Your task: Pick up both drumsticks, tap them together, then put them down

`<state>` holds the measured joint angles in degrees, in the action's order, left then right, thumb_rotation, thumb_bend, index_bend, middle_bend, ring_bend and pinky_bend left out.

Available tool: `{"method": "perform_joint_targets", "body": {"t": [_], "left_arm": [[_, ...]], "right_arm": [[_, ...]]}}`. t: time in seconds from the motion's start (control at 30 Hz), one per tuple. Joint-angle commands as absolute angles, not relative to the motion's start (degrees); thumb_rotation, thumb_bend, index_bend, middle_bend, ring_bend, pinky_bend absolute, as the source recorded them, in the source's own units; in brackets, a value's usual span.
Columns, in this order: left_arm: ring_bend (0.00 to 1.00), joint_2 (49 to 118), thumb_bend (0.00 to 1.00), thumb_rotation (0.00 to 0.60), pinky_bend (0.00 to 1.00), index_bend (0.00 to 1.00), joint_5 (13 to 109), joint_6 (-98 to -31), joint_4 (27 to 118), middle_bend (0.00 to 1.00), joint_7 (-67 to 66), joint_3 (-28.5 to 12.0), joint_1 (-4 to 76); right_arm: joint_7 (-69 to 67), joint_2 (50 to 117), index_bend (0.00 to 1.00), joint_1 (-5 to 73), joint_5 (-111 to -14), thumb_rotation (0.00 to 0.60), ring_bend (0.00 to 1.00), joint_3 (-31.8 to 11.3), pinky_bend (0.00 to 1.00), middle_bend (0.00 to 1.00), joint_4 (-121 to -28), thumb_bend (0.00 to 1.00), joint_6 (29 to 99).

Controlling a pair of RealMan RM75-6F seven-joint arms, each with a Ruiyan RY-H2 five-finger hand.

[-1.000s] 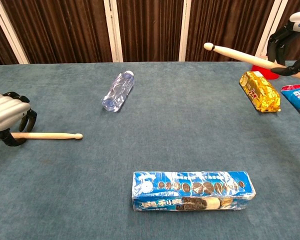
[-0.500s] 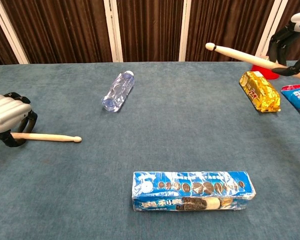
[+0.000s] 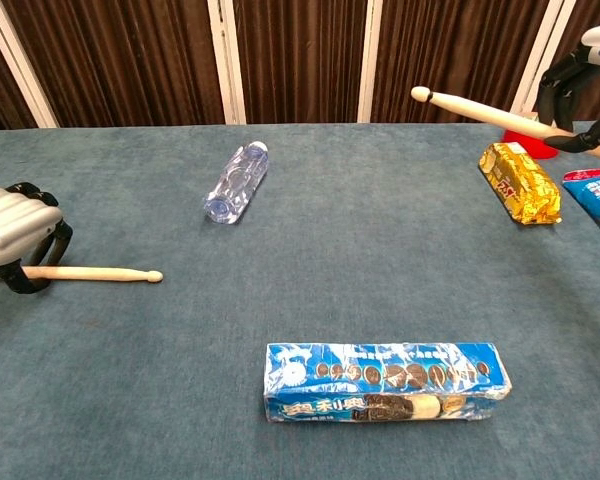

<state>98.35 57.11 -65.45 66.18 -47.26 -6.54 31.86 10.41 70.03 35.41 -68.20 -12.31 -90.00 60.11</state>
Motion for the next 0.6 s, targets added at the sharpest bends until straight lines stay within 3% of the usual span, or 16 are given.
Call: {"method": "perform_joint_targets", "body": {"t": [0.03,0.6], "left_arm": [[0.12,98.7,0.46,0.6,0.0,0.61,57.5,-65.8,65.8,0.59,-47.0,-6.6,31.8],[0.12,99.5,0.46,0.6,0.0,0.61,61.7,-67.9,63.1,0.59,-43.0,-6.9,31.5]], "right_arm": [[10.4,70.0,0.76,35.4,-68.2,0.6,0.4,-12.3,0.04,0.62,-90.0,0.43,60.1],[10.5,69.8,0.76,35.5,-68.0,0.6,0.4,-12.5,0.04,0.62,-90.0,0.43,60.0]]}}
